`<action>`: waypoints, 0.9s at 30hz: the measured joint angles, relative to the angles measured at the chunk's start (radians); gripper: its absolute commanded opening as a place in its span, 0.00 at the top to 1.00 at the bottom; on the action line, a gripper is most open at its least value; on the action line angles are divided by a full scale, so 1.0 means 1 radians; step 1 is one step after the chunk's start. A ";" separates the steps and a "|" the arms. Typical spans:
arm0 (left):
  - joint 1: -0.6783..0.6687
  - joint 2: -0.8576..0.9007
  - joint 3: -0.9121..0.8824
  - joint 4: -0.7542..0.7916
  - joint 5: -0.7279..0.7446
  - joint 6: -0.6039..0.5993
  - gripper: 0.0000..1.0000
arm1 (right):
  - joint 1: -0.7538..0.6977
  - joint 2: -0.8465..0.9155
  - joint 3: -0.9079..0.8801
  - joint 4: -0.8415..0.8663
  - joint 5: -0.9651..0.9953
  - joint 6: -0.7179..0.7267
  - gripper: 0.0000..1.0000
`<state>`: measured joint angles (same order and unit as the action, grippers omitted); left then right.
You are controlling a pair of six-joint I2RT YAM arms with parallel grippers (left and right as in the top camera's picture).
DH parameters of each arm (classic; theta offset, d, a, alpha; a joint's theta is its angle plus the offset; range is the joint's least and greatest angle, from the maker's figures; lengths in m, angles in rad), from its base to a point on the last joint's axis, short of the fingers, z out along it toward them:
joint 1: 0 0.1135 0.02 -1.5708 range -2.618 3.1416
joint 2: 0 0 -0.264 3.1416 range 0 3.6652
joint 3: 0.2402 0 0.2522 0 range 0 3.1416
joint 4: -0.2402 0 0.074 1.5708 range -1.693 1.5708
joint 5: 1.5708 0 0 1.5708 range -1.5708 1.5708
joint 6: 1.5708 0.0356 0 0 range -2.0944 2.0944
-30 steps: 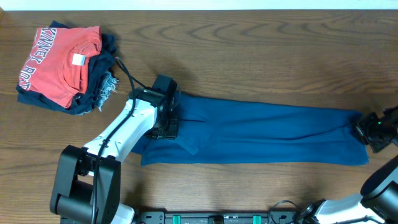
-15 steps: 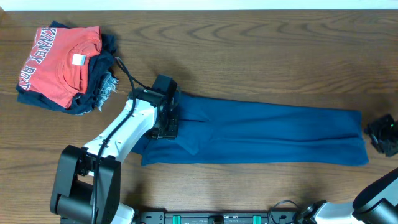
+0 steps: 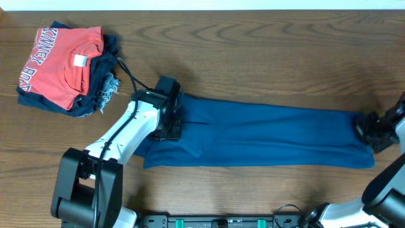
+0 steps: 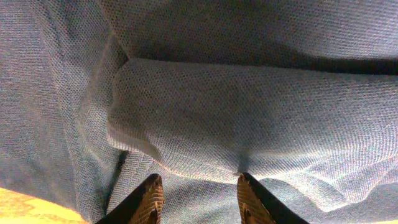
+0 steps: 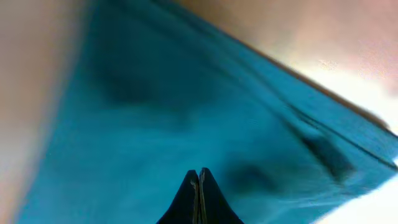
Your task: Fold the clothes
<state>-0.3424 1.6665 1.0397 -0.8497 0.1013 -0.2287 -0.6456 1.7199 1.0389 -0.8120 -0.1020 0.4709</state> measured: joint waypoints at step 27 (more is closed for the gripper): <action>0.020 0.040 0.016 0.046 -0.060 -0.004 0.53 | -0.104 0.020 -0.018 0.117 -0.367 -0.205 0.71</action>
<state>-0.3225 1.7065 1.0561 -0.8040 0.0414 -0.2329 -0.7494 1.7397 1.0214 -0.6952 -0.4686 0.2657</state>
